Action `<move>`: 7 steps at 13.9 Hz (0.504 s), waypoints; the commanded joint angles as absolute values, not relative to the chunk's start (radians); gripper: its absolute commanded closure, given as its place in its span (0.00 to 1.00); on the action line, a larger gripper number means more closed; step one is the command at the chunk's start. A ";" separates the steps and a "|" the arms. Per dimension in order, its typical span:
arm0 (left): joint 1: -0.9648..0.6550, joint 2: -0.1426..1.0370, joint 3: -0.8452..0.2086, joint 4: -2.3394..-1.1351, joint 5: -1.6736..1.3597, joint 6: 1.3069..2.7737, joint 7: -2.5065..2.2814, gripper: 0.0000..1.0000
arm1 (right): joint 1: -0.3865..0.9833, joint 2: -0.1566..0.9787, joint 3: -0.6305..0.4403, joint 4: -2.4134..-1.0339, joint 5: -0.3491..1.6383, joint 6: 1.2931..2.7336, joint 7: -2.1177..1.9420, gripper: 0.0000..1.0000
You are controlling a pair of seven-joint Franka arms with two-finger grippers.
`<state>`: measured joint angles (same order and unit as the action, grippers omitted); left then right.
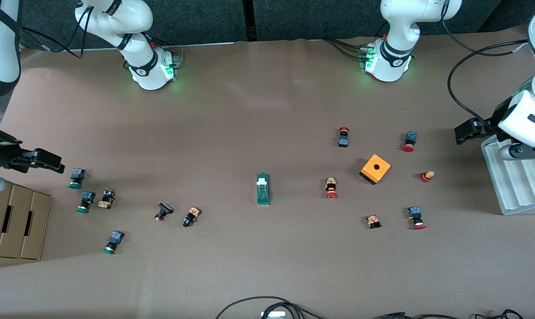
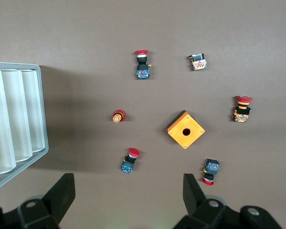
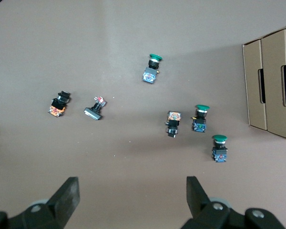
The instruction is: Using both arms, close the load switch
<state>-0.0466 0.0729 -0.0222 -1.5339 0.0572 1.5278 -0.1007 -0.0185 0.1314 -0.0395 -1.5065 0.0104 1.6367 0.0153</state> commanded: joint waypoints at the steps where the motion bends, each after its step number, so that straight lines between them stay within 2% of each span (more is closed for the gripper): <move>1: -0.046 0.077 -0.025 -1.511 0.057 1.514 -0.100 0.00 | -0.023 0.129 -0.038 -1.502 0.029 1.629 0.018 0.00; 7: -0.052 0.078 -0.028 -1.511 0.055 1.517 -0.101 0.00 | -0.021 0.130 -0.038 -1.502 0.022 1.631 0.011 0.00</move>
